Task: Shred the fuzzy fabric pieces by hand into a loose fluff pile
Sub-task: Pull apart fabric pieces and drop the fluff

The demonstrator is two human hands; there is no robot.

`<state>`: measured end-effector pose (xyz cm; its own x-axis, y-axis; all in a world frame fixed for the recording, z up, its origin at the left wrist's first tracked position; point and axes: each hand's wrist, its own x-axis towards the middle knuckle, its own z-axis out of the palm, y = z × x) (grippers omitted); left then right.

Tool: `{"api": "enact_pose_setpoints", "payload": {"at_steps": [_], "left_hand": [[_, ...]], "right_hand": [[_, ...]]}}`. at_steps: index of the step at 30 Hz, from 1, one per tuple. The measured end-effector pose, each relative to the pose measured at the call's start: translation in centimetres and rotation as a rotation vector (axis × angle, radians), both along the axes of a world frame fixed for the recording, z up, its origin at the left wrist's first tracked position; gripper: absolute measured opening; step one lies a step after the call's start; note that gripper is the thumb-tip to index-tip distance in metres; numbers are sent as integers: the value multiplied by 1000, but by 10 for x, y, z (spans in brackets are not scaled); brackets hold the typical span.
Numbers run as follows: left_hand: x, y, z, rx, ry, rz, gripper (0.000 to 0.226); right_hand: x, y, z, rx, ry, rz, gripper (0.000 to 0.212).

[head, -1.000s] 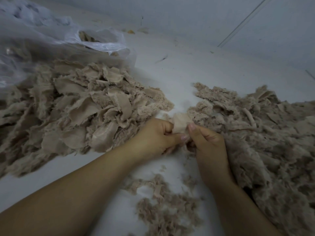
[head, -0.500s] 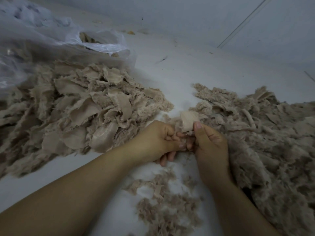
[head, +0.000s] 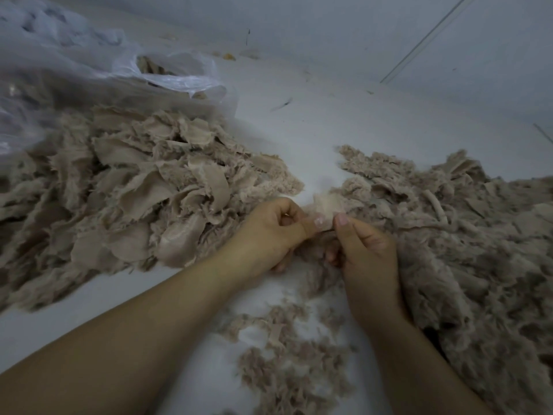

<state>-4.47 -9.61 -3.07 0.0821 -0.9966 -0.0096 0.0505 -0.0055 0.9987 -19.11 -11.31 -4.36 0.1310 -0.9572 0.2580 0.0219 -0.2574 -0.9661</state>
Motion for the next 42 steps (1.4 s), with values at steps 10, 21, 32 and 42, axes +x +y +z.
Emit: {"api": "enact_pose_setpoints", "payload": {"at_steps": [10,21,32,42], "left_hand": [[15,-10,11,-106,337,162,19],[10,-5,-5,-198,-1119,-127,20],[6,-7,-7,-154,-146,163,27],[10,-5,-4,-342,-150,379,17]], "right_hand": [[5,1,-1,18,4,-17,34],[3,-1,-1,14,-9,-58,30],[1,0,-6,-64,328,34,16],[5,-4,-6,69,105,-107,16]]}}
